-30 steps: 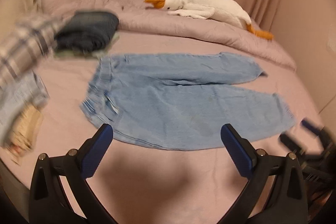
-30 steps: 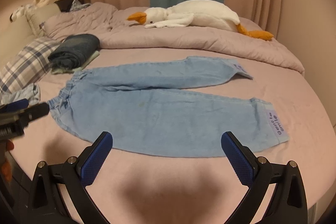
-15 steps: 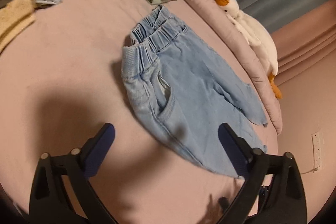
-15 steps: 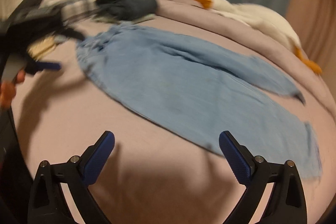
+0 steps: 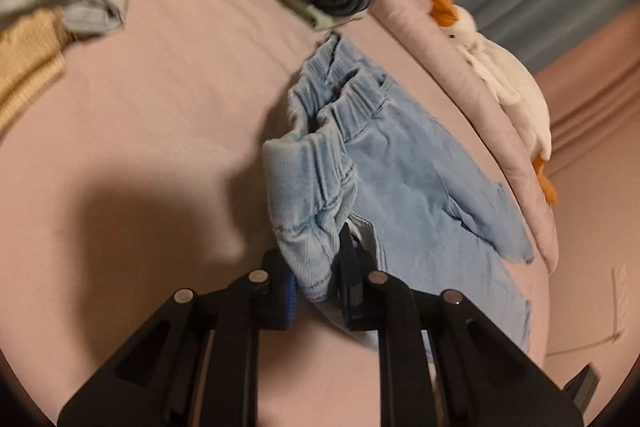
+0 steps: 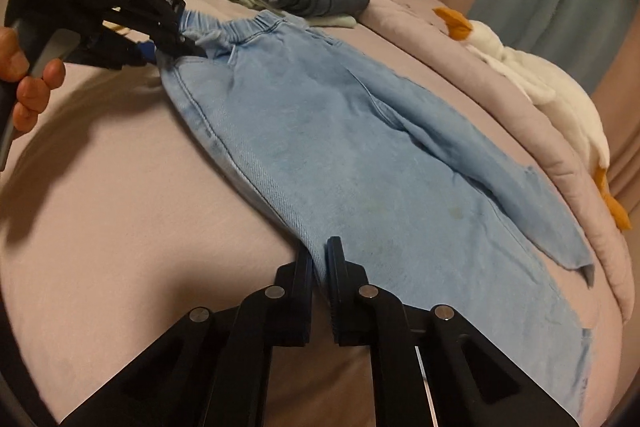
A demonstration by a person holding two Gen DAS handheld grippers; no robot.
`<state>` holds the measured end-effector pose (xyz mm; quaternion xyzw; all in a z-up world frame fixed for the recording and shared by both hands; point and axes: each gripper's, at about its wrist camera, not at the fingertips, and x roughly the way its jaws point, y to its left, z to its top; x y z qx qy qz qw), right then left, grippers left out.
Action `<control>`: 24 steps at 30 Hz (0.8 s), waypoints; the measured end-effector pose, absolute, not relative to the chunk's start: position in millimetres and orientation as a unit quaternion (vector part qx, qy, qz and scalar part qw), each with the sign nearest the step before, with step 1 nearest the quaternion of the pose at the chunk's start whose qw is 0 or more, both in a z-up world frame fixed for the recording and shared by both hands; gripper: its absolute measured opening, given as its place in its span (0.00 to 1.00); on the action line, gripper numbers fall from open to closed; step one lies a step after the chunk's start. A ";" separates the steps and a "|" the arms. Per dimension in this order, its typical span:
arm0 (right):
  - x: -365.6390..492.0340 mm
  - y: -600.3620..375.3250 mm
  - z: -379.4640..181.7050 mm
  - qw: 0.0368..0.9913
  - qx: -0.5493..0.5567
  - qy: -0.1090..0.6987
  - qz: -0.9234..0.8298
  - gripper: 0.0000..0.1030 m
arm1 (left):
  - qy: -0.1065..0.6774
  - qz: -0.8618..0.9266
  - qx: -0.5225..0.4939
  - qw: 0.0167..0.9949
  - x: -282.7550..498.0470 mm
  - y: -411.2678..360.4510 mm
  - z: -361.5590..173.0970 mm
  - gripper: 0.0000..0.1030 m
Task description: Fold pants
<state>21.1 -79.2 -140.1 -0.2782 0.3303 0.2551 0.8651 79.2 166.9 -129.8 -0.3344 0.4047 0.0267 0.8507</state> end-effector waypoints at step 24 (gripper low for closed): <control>23.9 -381.3 -126.2 0.863 0.287 0.411 0.062 0.37 | 0.376 -0.030 -0.193 0.906 68.1 123.7 -82.3 0.66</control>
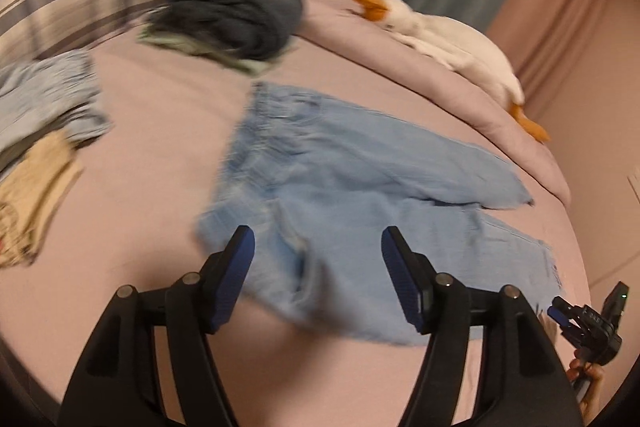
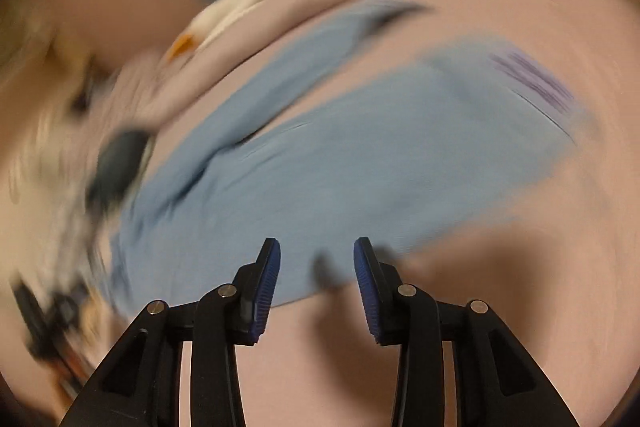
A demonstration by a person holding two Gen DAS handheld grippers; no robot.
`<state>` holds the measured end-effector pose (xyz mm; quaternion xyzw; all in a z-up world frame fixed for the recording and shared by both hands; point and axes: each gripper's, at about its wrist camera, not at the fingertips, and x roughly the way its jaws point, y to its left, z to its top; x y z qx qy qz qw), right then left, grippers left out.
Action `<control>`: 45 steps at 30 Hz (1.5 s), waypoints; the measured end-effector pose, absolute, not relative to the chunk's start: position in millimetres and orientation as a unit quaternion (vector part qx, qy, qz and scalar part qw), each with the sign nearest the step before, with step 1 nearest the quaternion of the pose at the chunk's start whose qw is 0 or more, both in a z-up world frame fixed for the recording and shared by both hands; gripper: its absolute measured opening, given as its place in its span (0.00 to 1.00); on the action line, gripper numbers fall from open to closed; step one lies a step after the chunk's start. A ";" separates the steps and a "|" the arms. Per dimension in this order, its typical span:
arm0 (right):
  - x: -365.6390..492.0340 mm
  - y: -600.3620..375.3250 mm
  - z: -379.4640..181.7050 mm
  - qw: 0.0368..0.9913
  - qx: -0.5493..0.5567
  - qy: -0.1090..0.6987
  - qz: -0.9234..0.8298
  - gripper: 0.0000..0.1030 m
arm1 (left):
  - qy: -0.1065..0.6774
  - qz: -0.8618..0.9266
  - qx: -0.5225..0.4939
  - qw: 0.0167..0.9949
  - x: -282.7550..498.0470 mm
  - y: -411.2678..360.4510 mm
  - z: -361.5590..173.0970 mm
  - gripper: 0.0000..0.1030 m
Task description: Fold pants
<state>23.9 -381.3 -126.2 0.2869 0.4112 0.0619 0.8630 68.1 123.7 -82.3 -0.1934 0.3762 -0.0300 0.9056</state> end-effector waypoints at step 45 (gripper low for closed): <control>29.3 -450.5 -159.1 0.858 0.311 0.398 -0.090 0.10 | 0.457 0.002 -0.019 0.889 95.2 81.6 -139.2 0.86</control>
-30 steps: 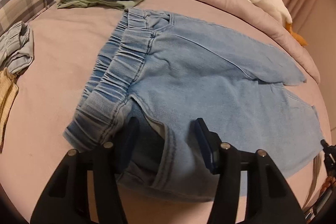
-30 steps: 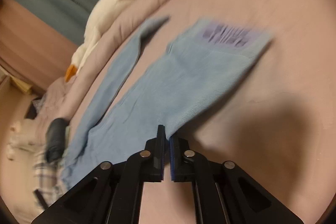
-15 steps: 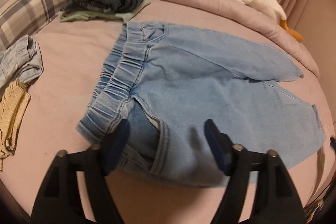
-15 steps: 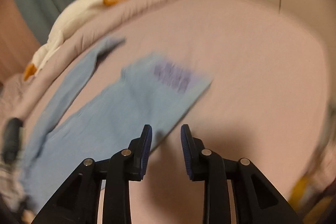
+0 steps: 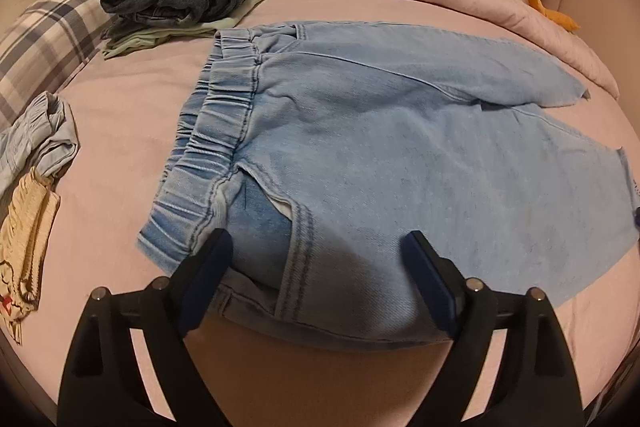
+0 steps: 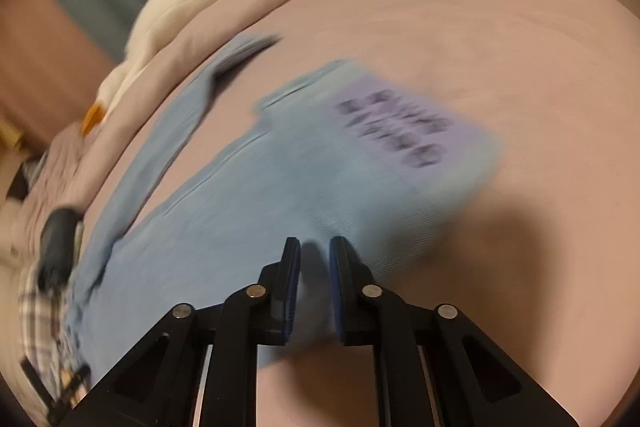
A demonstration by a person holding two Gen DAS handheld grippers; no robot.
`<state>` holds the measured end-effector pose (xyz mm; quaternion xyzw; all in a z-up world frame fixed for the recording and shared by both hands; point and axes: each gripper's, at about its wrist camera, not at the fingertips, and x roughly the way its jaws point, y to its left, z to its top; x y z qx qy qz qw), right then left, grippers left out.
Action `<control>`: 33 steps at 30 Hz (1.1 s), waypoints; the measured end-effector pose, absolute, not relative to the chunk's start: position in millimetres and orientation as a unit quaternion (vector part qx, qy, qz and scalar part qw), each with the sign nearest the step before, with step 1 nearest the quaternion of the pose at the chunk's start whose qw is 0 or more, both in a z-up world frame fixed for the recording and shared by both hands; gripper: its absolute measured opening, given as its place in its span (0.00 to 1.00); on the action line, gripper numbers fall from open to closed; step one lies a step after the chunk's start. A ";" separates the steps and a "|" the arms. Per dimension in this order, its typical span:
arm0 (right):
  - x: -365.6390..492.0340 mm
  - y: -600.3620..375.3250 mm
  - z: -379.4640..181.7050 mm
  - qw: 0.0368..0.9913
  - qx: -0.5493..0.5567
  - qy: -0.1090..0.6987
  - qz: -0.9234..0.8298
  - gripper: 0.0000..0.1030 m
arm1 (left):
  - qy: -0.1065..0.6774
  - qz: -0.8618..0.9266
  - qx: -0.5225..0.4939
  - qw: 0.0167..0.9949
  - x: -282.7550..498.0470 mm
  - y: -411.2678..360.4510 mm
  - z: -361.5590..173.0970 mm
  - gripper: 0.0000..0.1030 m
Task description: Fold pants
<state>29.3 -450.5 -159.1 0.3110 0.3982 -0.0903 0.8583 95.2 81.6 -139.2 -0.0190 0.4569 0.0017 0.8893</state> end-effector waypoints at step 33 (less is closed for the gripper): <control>162.1 -142.6 -73.8 0.871 -0.252 0.353 0.232 0.59 | 0.445 -0.013 -0.007 0.895 213.5 142.5 -93.3 0.96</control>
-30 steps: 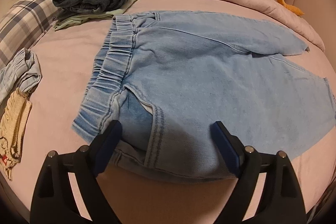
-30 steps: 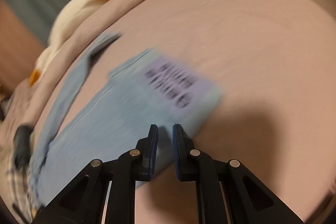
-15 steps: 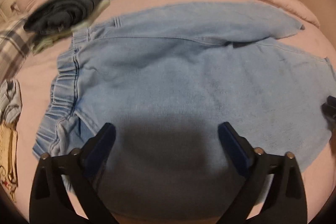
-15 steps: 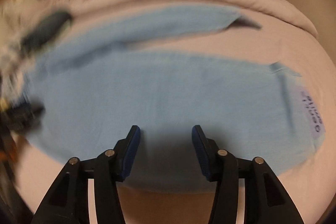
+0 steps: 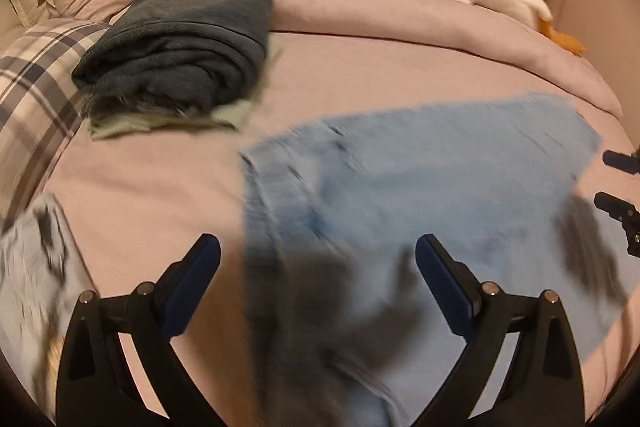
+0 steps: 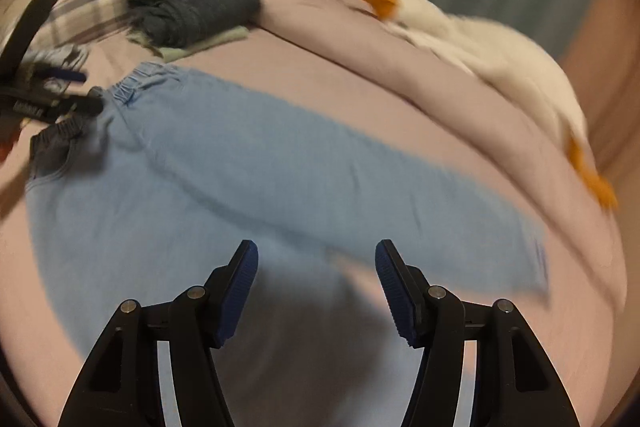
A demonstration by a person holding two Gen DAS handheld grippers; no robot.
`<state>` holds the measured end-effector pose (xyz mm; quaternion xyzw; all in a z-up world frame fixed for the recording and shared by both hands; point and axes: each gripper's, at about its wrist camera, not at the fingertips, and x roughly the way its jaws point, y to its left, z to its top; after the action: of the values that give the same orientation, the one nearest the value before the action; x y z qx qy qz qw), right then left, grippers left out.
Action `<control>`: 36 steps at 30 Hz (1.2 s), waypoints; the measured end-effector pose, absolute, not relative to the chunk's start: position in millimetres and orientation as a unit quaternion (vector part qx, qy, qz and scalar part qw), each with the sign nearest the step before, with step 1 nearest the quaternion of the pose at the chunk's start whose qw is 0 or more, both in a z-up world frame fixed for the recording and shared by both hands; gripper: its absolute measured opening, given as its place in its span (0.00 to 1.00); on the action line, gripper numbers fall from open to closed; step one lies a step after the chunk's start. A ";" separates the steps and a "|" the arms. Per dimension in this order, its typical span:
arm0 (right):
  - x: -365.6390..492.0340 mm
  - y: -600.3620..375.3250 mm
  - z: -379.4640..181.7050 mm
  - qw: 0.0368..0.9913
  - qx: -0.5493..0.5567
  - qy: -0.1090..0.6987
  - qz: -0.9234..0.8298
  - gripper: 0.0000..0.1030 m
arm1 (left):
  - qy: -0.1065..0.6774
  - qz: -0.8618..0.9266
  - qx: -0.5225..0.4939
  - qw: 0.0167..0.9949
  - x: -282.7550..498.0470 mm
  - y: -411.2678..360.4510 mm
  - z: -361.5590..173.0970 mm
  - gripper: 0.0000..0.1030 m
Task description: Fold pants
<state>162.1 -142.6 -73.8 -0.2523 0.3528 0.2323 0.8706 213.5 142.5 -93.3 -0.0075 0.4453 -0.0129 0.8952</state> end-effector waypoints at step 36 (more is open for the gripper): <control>333.6 -35.2 -115.3 0.789 -0.354 0.426 0.264 0.06 | 0.503 -0.121 -0.046 0.854 316.4 196.9 -127.4 0.26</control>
<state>333.6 -35.2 -115.3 -0.3540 0.4261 0.2644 0.7894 316.4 196.9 -127.4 -0.0464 0.5033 -0.1209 0.8543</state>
